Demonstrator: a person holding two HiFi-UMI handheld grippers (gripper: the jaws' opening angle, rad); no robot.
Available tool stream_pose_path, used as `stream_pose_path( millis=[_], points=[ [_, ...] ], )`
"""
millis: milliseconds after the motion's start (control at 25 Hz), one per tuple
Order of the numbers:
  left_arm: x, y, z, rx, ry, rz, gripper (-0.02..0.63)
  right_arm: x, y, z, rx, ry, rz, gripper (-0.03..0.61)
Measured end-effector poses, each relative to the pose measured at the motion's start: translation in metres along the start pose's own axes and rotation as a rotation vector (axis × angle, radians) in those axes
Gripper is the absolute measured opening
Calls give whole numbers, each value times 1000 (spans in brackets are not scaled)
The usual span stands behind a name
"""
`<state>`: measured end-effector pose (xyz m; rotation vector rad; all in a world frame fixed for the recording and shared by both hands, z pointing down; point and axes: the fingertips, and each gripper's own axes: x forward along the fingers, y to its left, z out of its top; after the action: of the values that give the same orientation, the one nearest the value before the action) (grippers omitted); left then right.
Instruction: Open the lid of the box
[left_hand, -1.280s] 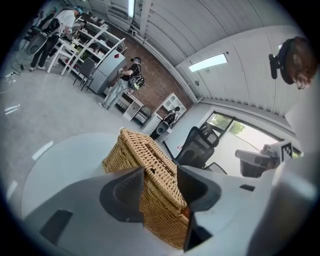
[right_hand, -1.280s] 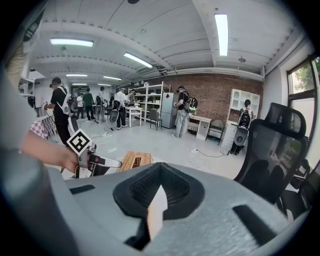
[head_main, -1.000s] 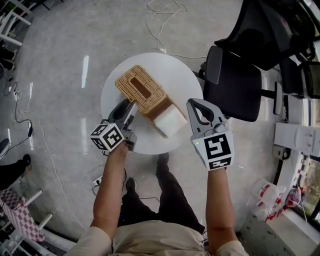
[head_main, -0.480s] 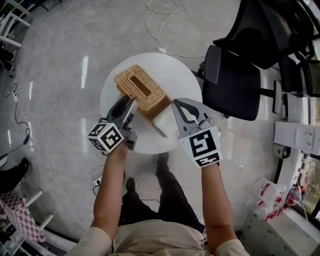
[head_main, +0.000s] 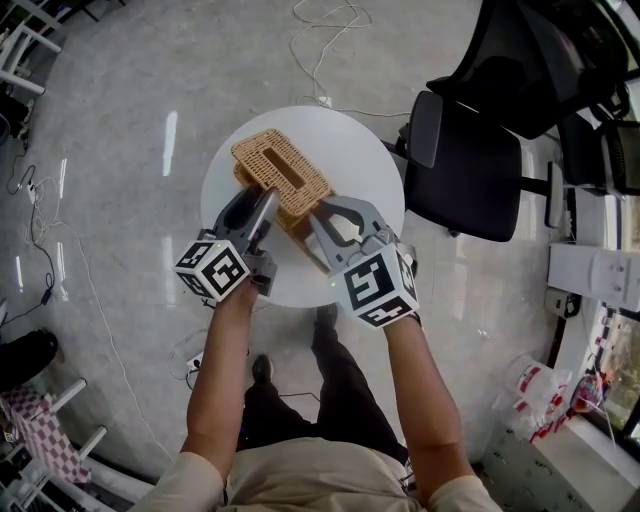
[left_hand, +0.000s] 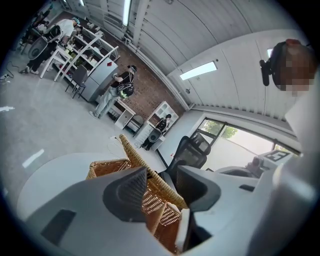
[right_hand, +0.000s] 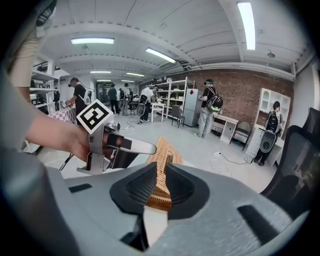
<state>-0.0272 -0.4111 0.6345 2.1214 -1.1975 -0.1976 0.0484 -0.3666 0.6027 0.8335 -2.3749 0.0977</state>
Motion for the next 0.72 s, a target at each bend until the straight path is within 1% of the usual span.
stream_pose_path(
  millis=[160, 320, 560, 720],
  points=[
    [6, -6, 5, 6, -4, -7, 176, 12, 11, -2, -35, 22, 42, 63],
    [9, -14, 9, 14, -6, -21, 176, 21, 18, -6, -73, 50, 60, 74],
    [17, -22, 14, 34, 4, -40, 176, 32, 16, -10, -131, 92, 49, 72],
    [20, -24, 16, 39, 9, -46, 176, 34, 10, -11, -135, 103, 30, 51]
  ],
)
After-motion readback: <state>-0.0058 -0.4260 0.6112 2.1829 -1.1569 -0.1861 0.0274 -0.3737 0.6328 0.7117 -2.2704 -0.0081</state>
